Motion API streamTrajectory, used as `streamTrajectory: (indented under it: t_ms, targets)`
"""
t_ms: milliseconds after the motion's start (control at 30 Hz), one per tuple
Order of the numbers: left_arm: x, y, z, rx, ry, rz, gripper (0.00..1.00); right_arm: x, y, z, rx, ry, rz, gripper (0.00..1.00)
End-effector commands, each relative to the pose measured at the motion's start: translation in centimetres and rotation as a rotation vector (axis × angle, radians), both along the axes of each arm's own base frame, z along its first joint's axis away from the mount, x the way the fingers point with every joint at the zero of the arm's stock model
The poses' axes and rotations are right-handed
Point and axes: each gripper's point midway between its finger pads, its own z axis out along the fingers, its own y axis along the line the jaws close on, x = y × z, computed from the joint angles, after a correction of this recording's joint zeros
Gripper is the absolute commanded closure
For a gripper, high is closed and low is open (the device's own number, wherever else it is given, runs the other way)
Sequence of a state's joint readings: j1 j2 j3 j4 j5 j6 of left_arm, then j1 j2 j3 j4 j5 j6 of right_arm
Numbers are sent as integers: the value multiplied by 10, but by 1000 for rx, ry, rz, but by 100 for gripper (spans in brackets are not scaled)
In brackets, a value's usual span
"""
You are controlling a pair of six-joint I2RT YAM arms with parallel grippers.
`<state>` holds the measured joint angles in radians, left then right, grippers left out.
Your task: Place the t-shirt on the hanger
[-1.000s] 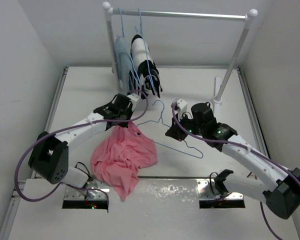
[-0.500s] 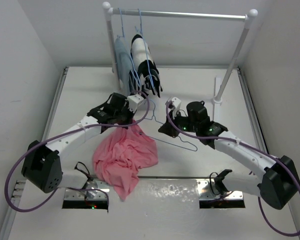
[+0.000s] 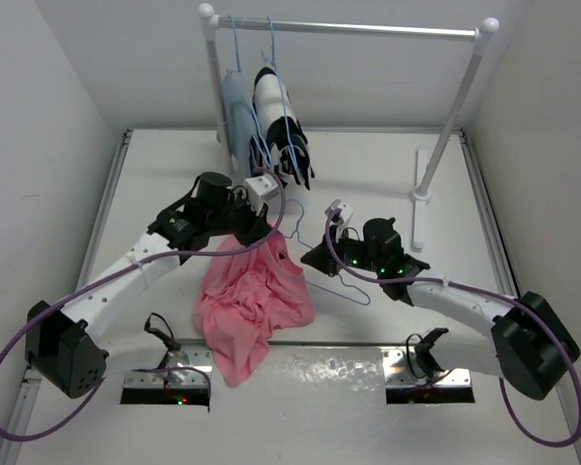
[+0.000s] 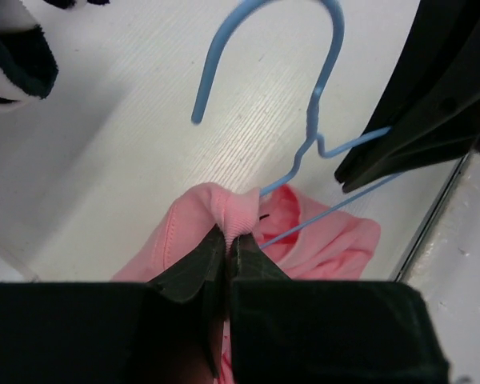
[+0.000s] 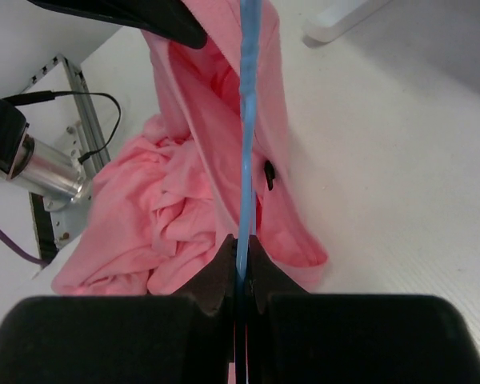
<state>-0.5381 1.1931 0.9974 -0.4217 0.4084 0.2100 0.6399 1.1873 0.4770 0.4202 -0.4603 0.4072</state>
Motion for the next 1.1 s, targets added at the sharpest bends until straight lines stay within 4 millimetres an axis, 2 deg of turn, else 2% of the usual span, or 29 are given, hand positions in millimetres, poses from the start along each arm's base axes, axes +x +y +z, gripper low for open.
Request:
streamTrajectory:
  t_ms: [0, 33, 67, 100, 167, 200, 300, 333, 367, 400, 467, 500, 567, 600, 667, 700, 733, 767, 800, 833, 867, 933, 967, 1033, 1067]
  targets:
    - [-4, -15, 12, -67, -24, -42, 100, 8, 12, 19, 90, -93, -19, 100]
    - [-8, -15, -1, -49, -9, -61, 95, 11, 13, 23, 113, -119, -29, 100]
    - [-13, -16, -10, -32, 6, -86, 89, 13, 11, 18, 106, -123, -50, 100]
    - [-18, -15, -19, -6, -2, -129, 77, 16, 9, 17, 107, -137, -64, 100]
    - [-22, -10, -31, 40, 1, -159, 65, 17, 4, 6, 76, -162, -79, 100]
    - [-21, -7, -34, 77, -36, -191, 55, 18, 3, 2, 72, -174, -81, 100]
    - [-20, 10, -43, 209, -108, -259, 39, 15, 1, -23, 48, -170, -69, 100]
    - [-20, 20, -46, 256, -105, -256, 37, 13, 2, -29, 48, -154, -65, 100]
    - [-13, 27, -42, 297, -147, -253, 34, 13, 4, -29, 64, -158, -62, 100]
    - [-6, 38, -38, 316, -164, -235, 34, 10, 3, -43, 53, -115, -61, 100]
    - [3, 49, -32, 349, -212, -238, 31, 10, 5, -44, 77, -118, -56, 100]
    - [13, 57, -27, 354, -240, -211, 29, 8, 5, -50, 73, -102, -54, 100]
    - [23, 64, -29, 390, -300, -240, 22, 10, 7, -47, 83, -113, -53, 100]
    - [30, 67, -33, 417, -334, -255, 20, 11, 8, -49, 76, -117, -48, 100]
    - [34, 74, -57, 519, -400, -356, 18, 12, 11, -48, 70, -122, -35, 100]
    - [45, 74, -66, 538, -437, -370, 17, 12, 12, -50, 62, -121, -27, 100]
    - [48, 77, -78, 571, -468, -425, 17, 12, 12, -53, 54, -116, -23, 100]
    - [52, 76, -82, 553, -488, -464, 17, 11, 12, -56, 45, -108, -16, 100]
    - [53, 73, -97, 546, -477, -533, 16, 10, 12, -57, 37, -109, -4, 100]
    - [59, 67, -93, 550, -542, -610, 16, 9, 12, -59, 29, -104, 2, 100]
    - [56, 57, -101, 497, -537, -672, 14, 9, 12, -61, 17, -105, 6, 100]
    - [58, 41, -97, 431, -582, -730, 9, 7, 12, -64, 2, -100, 17, 100]
    - [59, 38, -107, 417, -563, -753, 8, 7, 12, -64, -4, -108, 23, 100]
    - [63, 32, -113, 406, -564, -780, 8, 6, 13, -64, -12, -108, 38, 100]
    - [61, 30, -126, 404, -527, -800, 8, 6, 14, -64, -19, -118, 47, 100]
